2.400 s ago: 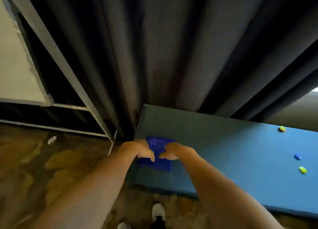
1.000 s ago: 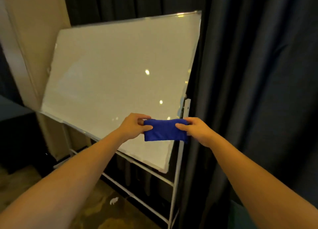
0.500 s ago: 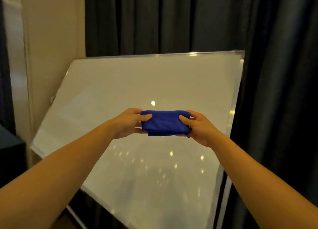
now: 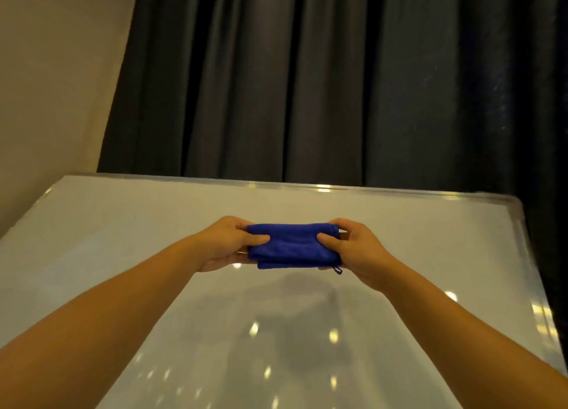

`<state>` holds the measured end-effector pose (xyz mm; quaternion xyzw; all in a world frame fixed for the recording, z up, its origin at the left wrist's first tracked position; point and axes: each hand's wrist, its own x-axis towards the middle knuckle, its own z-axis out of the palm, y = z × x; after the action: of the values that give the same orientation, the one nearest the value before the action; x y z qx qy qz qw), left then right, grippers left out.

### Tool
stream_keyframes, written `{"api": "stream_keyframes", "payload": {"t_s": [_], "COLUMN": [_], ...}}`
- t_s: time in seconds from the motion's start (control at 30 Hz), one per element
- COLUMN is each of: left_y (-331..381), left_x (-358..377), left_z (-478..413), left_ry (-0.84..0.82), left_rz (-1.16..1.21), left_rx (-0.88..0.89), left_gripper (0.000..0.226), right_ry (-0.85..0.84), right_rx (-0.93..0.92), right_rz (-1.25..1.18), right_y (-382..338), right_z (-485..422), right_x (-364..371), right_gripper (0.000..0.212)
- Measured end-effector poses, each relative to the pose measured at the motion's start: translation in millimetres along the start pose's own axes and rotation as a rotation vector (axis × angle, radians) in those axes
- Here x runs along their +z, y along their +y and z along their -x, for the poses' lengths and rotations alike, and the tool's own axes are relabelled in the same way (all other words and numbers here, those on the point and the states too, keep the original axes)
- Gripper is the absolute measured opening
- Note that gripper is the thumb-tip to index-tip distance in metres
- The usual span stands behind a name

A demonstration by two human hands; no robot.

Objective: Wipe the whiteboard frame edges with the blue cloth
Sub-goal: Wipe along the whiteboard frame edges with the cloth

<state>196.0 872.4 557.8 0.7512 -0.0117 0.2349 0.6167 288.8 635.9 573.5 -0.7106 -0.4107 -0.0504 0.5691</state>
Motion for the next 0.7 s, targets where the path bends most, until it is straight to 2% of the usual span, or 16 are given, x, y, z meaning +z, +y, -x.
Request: {"api": "stream_keyframes", "payload": {"t_s": [0.23,0.33,0.43,0.47,0.5,0.57,0.6,0.63,0.7], "left_y": [26.2,39.4,52.6,55.6,56.3,50.3,45.9,40.4,33.0], "left_x": [-52.5,-68.5,-81.7,-83.3,-84.3,-87.0,-88.2,-89.7,-92.6], "left_z": [-146.9,-193.5,-241.2,-250.9,-256.8,-268.7,-272.4,-274.5,-272.0], "left_ry": [-0.059,-0.025,0.059,0.067,0.065,0.053,0.051,0.066,0.134], "left_rz": [-0.068,-0.172,-0.318,-0.354,-0.409,-0.504,-0.518,-0.511,-0.507], "left_rx": [0.24,0.353,0.457,0.482,0.502,0.533,0.547,0.567,0.648], "left_gripper": [0.017,0.004,0.007,0.007,0.008,0.009,0.009,0.012,0.017], "right_ry": [0.283,0.401,0.59,0.65,0.705,0.796,0.814,0.799,0.671], "right_rx": [-0.099,-0.137,-0.191,-0.197,-0.2,-0.331,-0.44,-0.511,-0.519], "right_rz": [0.329,0.444,0.584,0.719,0.96,1.446,1.549,1.541,1.406], "right_y": [-13.0,-18.7,-28.0,-28.8,-29.4,-24.7,-20.5,-16.4,-3.0], "right_z": [-133.4,-176.3,-216.1,-223.7,-227.7,-233.7,-235.1,-235.5,-236.1], "right_x": [13.2,23.2,43.8,50.9,57.3,72.5,81.0,92.0,112.8], "right_gripper": [0.012,0.009,0.012,0.017,0.025,0.046,0.052,0.054,0.057]}}
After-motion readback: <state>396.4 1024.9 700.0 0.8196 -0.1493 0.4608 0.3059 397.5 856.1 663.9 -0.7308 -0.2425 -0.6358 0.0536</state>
